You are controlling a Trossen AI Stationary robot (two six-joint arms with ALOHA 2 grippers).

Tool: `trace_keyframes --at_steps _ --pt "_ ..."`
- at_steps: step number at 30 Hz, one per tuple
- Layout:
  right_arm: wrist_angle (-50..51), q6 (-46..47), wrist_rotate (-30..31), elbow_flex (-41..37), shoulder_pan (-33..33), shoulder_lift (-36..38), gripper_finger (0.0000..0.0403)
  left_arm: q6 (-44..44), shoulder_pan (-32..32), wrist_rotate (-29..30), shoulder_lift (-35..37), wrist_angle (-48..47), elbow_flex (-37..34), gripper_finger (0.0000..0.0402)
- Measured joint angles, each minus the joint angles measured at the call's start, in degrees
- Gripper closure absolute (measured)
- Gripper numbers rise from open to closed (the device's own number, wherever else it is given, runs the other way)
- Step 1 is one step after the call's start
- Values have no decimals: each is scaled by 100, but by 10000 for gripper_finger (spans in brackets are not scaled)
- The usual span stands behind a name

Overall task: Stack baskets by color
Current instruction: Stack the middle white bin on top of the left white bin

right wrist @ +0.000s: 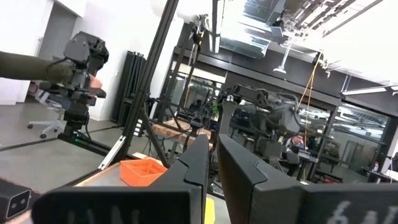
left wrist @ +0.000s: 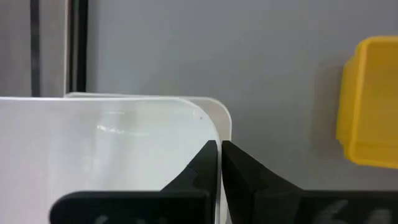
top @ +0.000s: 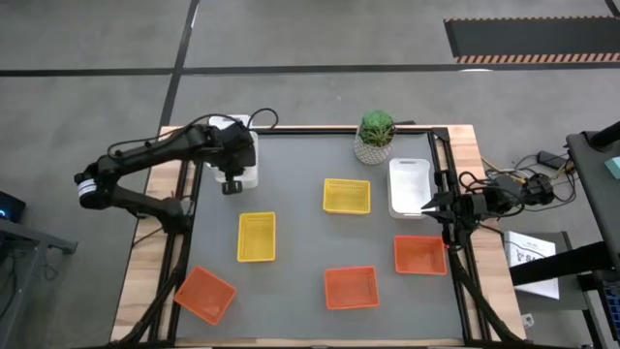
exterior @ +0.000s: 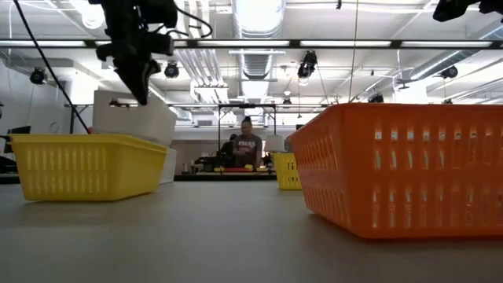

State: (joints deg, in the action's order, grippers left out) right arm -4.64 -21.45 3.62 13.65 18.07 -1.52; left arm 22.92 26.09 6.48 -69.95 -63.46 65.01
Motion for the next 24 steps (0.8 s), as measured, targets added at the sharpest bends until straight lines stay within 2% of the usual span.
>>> trace_keyframes --at_steps 6,24 --pt "0 -4 0 0 1 -2 376 46 59 -6 -17 372 -294 401" --pt "2 0 2 0 1 -2 376 51 118 -15 -128 675 -601 401"
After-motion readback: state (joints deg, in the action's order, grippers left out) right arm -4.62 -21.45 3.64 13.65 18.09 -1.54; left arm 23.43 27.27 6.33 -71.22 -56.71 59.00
